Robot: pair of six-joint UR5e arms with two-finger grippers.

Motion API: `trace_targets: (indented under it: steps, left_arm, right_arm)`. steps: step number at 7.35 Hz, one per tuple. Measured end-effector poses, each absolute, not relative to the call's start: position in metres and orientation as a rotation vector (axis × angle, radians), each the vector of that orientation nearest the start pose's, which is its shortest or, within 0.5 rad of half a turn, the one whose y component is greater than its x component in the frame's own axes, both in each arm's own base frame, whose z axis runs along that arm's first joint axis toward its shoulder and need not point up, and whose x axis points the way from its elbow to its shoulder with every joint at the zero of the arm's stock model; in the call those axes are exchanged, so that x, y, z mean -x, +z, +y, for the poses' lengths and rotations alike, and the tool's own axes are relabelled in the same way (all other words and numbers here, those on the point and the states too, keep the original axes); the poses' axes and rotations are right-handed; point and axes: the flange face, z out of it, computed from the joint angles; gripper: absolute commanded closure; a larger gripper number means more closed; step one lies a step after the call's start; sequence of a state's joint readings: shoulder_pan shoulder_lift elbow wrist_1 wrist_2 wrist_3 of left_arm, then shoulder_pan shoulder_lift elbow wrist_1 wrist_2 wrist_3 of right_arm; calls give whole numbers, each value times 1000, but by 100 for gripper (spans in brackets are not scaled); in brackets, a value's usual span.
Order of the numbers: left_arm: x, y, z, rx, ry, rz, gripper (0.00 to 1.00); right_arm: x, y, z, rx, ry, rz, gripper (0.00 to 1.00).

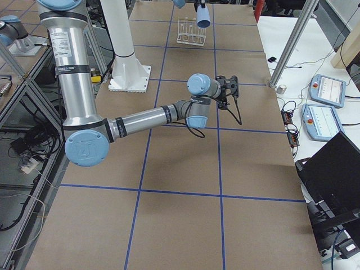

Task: Hang cup on cup holder
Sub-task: 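Carry the cup with the left gripper toward the wire rack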

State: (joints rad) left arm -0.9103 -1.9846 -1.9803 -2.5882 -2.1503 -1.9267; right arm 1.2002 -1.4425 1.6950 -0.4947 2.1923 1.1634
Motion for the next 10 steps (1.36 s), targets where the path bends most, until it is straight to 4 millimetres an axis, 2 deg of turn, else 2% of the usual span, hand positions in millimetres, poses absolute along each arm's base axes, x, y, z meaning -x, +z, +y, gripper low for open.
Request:
trace_targets:
  steps: [2, 5, 7, 10]
  left_arm:
    - [-215, 157, -456, -224, -378, 1610, 100]
    - [-175, 195, -476, -341, -333, 1300, 100]
    - [-153, 214, -480, -355, -269, 1111, 100]
    - [-136, 236, -477, -293, -154, 901, 100]
  right_arm:
    - [76, 452, -555, -538, 163, -972, 0]
    - [19, 512, -569, -403, -57, -654, 0]
    - [4, 548, -566, -242, -192, -536, 0]
    - [-1, 590, -547, -29, -243, -527, 0]
